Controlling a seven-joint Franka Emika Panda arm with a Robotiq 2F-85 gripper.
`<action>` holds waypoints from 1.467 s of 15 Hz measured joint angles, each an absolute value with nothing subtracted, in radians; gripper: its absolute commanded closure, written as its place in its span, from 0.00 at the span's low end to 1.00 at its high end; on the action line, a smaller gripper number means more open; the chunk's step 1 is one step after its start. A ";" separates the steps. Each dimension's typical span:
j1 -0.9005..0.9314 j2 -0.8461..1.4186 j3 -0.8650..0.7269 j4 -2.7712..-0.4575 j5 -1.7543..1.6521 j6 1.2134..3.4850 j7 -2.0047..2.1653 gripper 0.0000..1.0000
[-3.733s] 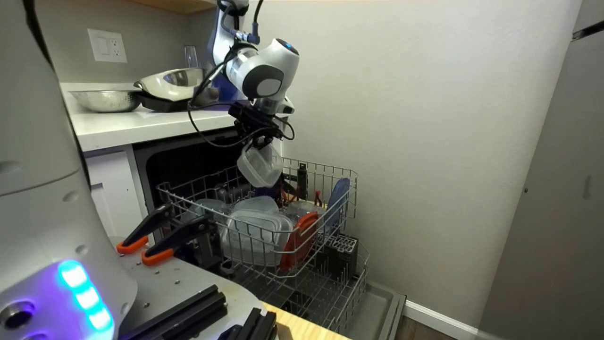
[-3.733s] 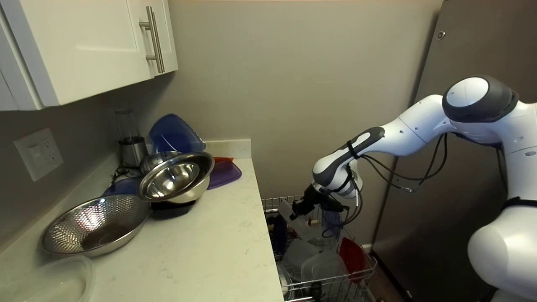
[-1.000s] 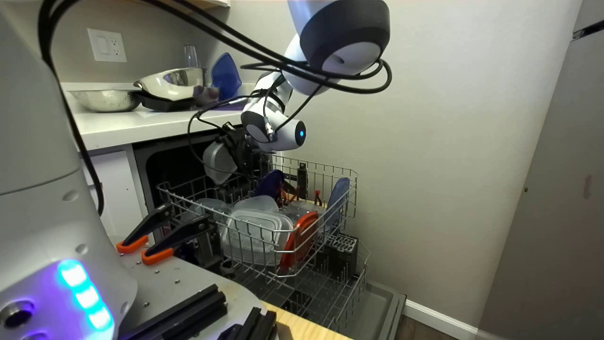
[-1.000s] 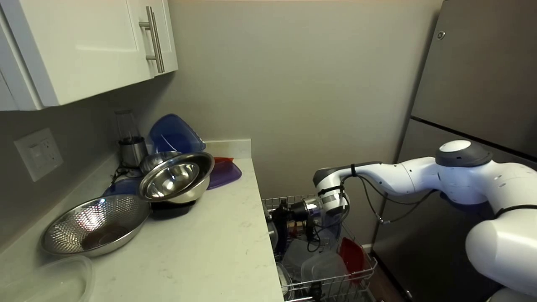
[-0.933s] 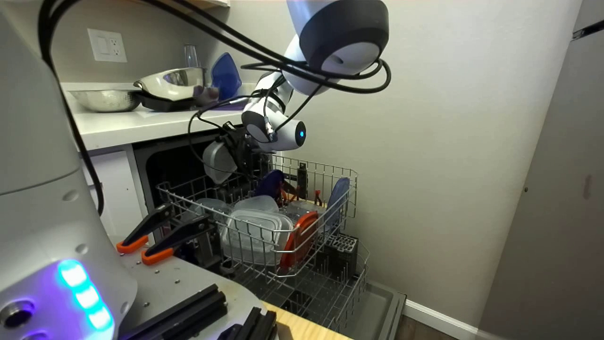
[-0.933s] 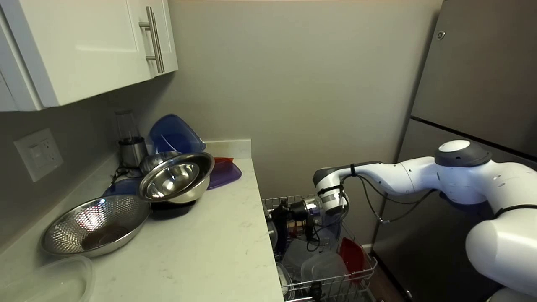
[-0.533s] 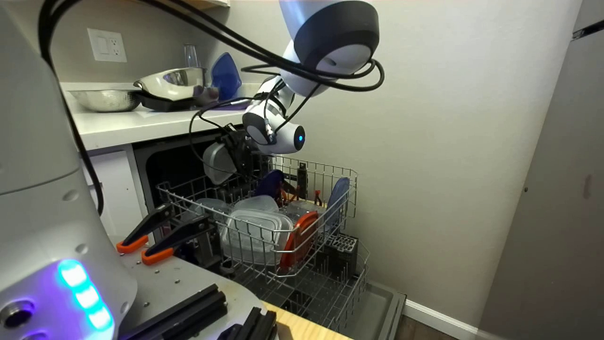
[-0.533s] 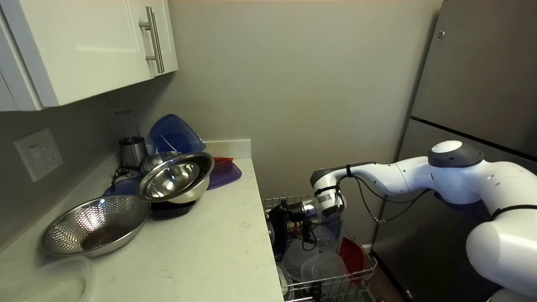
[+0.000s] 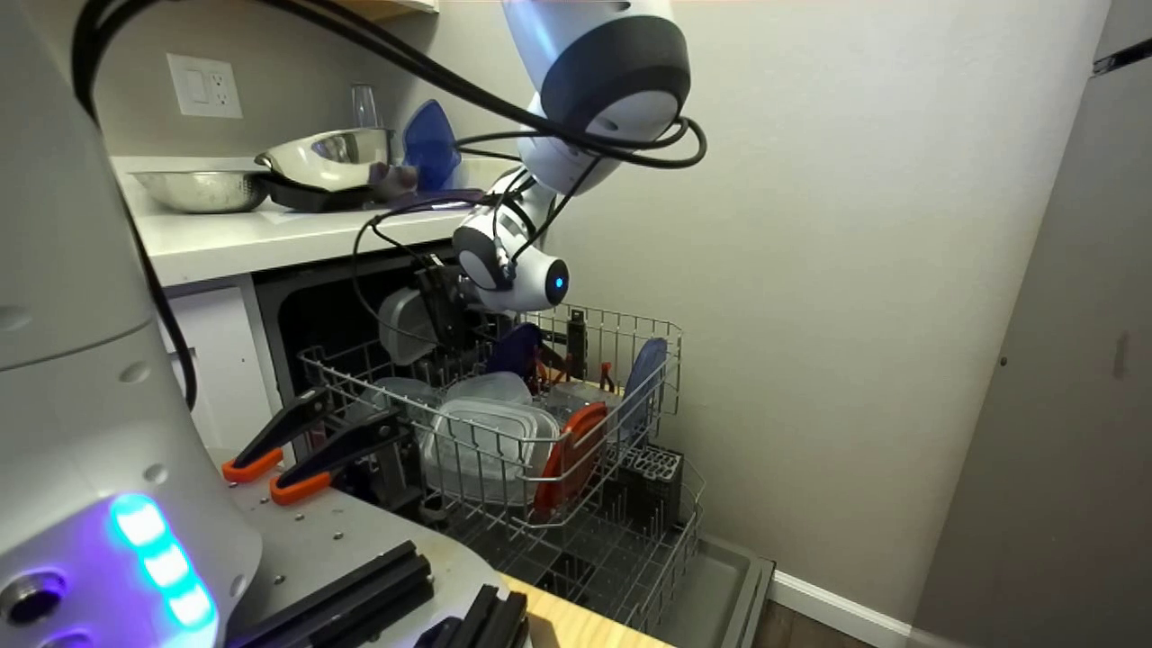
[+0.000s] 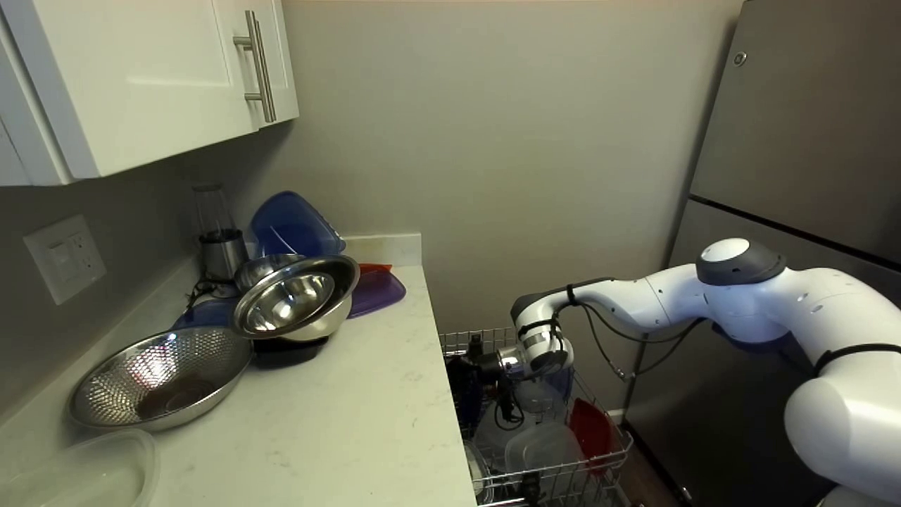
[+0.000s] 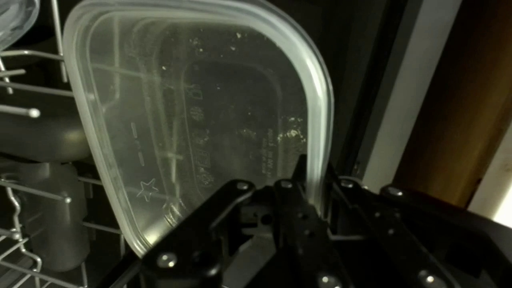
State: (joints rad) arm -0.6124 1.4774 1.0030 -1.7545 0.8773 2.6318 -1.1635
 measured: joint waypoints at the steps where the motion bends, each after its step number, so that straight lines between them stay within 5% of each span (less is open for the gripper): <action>1: -0.614 1.477 0.993 -1.752 0.902 2.633 -1.178 0.96; 2: -0.619 1.477 0.984 -1.753 0.927 2.633 -1.198 0.94; 3: -0.627 1.477 0.975 -1.754 0.949 2.633 -1.220 0.68; 5: -0.643 1.477 0.957 -1.761 0.981 2.628 -1.265 0.64; 15: -0.771 1.403 0.903 -1.907 1.341 2.622 -1.653 0.03; 22: -0.921 1.180 1.007 -2.165 1.497 2.767 -1.823 0.00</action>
State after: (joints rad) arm -0.9206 1.1804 1.0070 -2.1653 1.4975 2.7670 -1.8231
